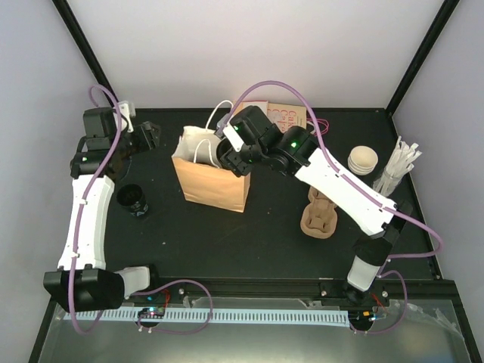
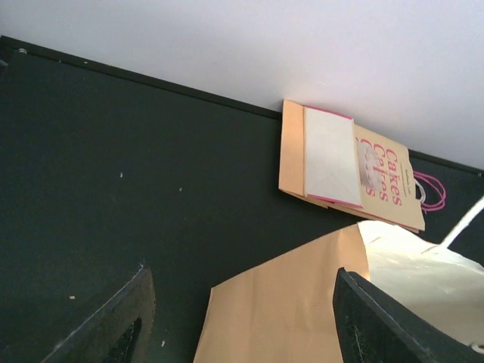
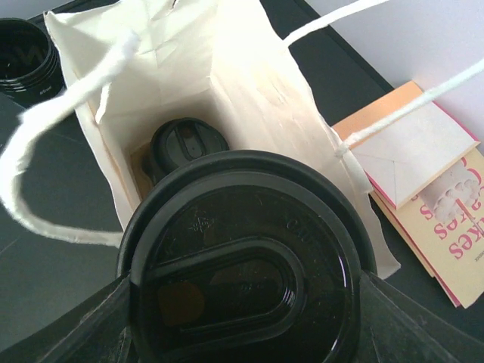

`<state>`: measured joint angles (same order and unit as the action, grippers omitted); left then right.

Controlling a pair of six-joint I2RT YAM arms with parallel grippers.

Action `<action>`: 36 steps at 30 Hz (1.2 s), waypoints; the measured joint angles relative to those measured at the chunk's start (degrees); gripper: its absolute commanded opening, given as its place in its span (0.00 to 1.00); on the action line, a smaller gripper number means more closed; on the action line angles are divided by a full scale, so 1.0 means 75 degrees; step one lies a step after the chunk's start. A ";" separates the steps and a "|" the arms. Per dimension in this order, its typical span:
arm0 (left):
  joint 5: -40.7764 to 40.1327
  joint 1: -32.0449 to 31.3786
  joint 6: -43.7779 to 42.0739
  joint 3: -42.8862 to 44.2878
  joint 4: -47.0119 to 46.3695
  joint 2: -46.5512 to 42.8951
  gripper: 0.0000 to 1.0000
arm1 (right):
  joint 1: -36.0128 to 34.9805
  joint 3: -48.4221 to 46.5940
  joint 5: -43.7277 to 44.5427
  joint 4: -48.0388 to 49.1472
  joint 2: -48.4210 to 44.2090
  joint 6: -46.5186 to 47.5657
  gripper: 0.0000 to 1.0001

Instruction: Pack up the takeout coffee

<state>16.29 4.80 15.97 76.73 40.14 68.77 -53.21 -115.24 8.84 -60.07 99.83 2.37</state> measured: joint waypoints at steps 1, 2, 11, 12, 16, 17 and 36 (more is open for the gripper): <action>0.0073 0.0102 0.0050 -0.0003 -0.0012 0.0032 0.67 | 0.0000 -0.0050 0.0000 -0.0096 -0.0006 -0.0017 0.64; 0.0149 0.0169 0.0079 -0.0015 -0.0050 0.0067 0.67 | 0.0000 -0.0061 -0.0006 -0.0157 -0.0023 -0.0029 0.64; 0.1440 0.0265 0.0437 -0.0836 -0.0455 0.0816 0.66 | 0.0000 -0.0315 -0.0055 -0.0944 -0.0038 -0.0254 0.64; 0.1542 0.0262 0.0481 -0.0962 -0.0516 0.0866 0.66 | 0.0000 -0.0341 -0.0058 -0.1035 -0.0047 -0.0312 0.64; 0.1891 0.0239 0.0592 -0.1422 -0.0600 0.0903 0.66 | 0.0000 -0.0283 -0.0154 -0.1306 -0.0160 -0.0446 0.64; 0.1938 0.0219 0.0595 -0.1475 -0.0618 0.0903 0.66 | 0.0000 -0.0236 -0.0195 -0.1355 -0.0221 -0.0481 0.64; 0.2646 -0.0009 0.0291 -0.1393 -0.0766 0.0396 0.67 | -0.0245 0.1970 -0.1845 -0.1303 -0.1612 -0.0364 0.62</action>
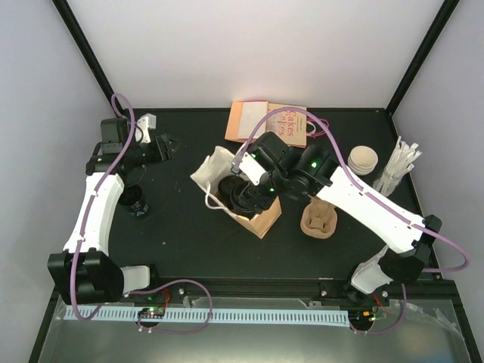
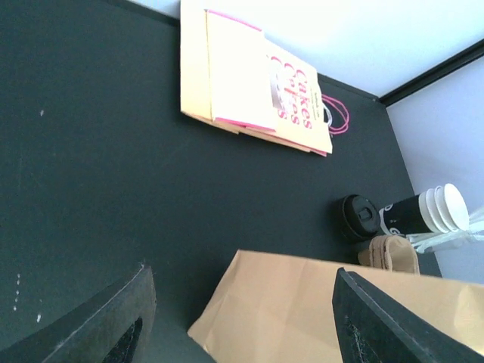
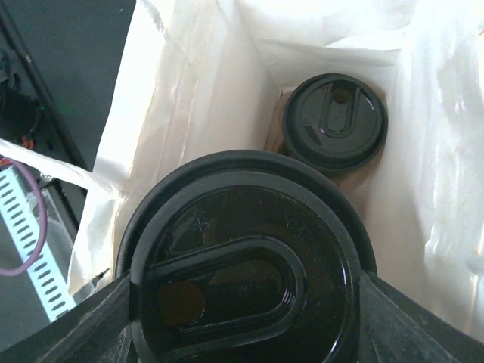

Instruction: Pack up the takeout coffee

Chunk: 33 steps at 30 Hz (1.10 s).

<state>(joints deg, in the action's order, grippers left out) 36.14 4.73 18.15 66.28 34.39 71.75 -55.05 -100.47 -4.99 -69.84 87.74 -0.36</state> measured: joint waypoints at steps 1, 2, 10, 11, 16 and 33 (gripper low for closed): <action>0.0003 0.0000 -0.0023 0.0073 0.0009 0.0003 0.67 | -0.0050 0.0067 -0.0064 0.0023 -0.0038 0.0023 0.62; 0.0015 0.0000 -0.0058 0.0195 0.0020 0.0003 0.67 | -0.0111 0.0154 -0.0131 0.0044 -0.0090 0.0047 0.62; 0.0195 -0.0201 -0.0271 0.0662 -0.0017 0.0000 0.67 | -0.0510 0.0691 -0.0382 0.0096 -0.0586 0.0210 0.62; 0.0213 -0.0254 -0.0283 0.0662 -0.0020 0.0003 0.67 | -0.0592 0.0761 -0.0393 0.0087 -0.0641 0.0230 0.62; 0.0256 -0.0393 -0.0338 0.0662 -0.0026 -0.0003 0.67 | -0.1003 0.1067 -0.0402 0.0082 -0.0796 0.0271 0.62; 0.0737 -0.1501 -0.0618 -0.0402 -0.0565 -0.2369 0.71 | -0.1370 0.2471 0.0119 0.0388 -0.1699 -0.0286 0.62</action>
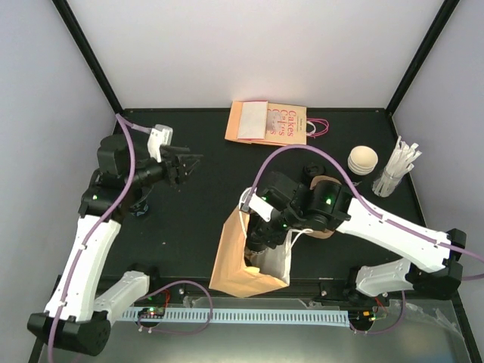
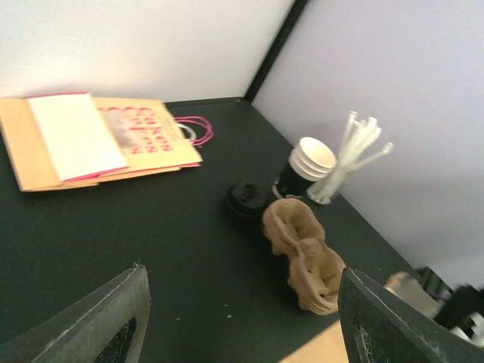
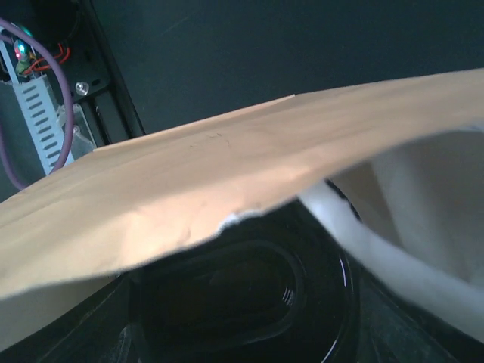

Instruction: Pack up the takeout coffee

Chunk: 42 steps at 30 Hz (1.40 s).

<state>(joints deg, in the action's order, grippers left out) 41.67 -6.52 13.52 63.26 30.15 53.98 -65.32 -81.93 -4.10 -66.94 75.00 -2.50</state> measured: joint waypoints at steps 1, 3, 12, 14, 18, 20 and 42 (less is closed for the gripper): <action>-0.0035 -0.0195 -0.0017 -0.0020 0.0000 -0.0137 0.71 | -0.0038 0.0052 0.0061 0.0055 -0.0061 -0.0050 0.62; -0.0102 -0.0495 -0.0061 -0.0064 0.0006 -0.0417 0.71 | -0.0172 0.0198 0.0172 0.0254 -0.0213 -0.0152 0.62; -0.0717 -0.1338 0.0227 -0.0125 0.0790 -0.0903 0.69 | -0.0592 0.0816 0.0361 0.0988 -0.0516 -0.0574 0.62; -0.0901 -0.1722 0.0414 -0.0125 0.1011 -0.1014 0.69 | -0.0595 0.0947 0.0382 0.1192 -0.0542 -0.0679 0.62; -0.1346 -0.2489 0.0787 -0.0099 0.1478 -0.1376 0.71 | -0.0609 0.1023 0.0388 0.1580 -0.0597 -0.0831 0.62; -0.1612 -0.2786 0.0930 0.0017 0.1784 -0.1469 0.72 | -0.0638 0.1035 0.0364 0.1851 -0.0624 -0.0909 0.62; -0.4205 -0.6522 0.1399 0.2130 0.4663 -0.0143 0.65 | -0.0854 0.1428 0.0213 0.2932 -0.0708 -0.1341 0.61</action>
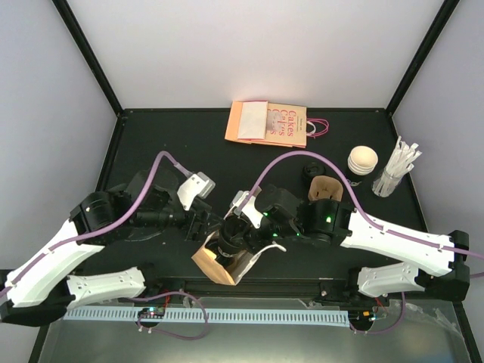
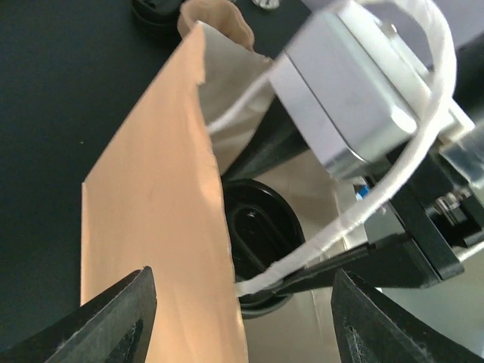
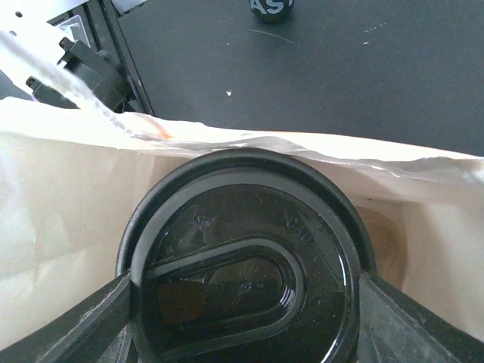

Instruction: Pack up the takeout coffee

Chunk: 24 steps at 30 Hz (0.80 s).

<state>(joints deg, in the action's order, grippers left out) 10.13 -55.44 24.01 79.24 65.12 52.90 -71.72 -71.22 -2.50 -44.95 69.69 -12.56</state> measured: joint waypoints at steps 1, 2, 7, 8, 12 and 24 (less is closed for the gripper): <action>-0.0029 -0.0131 -0.0015 0.0000 0.0050 0.0044 0.65 | 0.0000 0.0000 0.0006 0.0000 0.0000 0.0000 0.61; -0.0061 -0.0283 -0.0038 0.0000 0.0087 0.0070 0.65 | 0.0000 0.0000 0.0012 0.0003 0.0000 -0.0003 0.61; -0.0187 -0.0743 -0.0117 0.0003 0.0172 0.0111 0.60 | 0.0000 0.0000 0.0055 0.0003 0.0000 -0.0003 0.61; -0.0245 -0.0784 -0.0122 0.0003 0.0204 0.0125 0.59 | 0.0000 0.0000 0.0058 0.0003 0.0000 -0.0003 0.61; -0.0455 -0.0898 -0.0163 0.0035 0.0440 0.0376 0.55 | 0.0000 0.0000 0.0067 0.0003 0.0000 -0.0003 0.61; -0.1189 -0.1256 -0.0286 0.0262 0.1026 0.1169 0.27 | 0.0000 0.0000 0.0187 -0.0006 0.0000 -0.0006 0.61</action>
<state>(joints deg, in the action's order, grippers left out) 1.21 -64.86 21.87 81.21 72.82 61.67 -71.72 -71.22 -1.10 -44.99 69.69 -12.60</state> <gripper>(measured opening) 0.358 0.712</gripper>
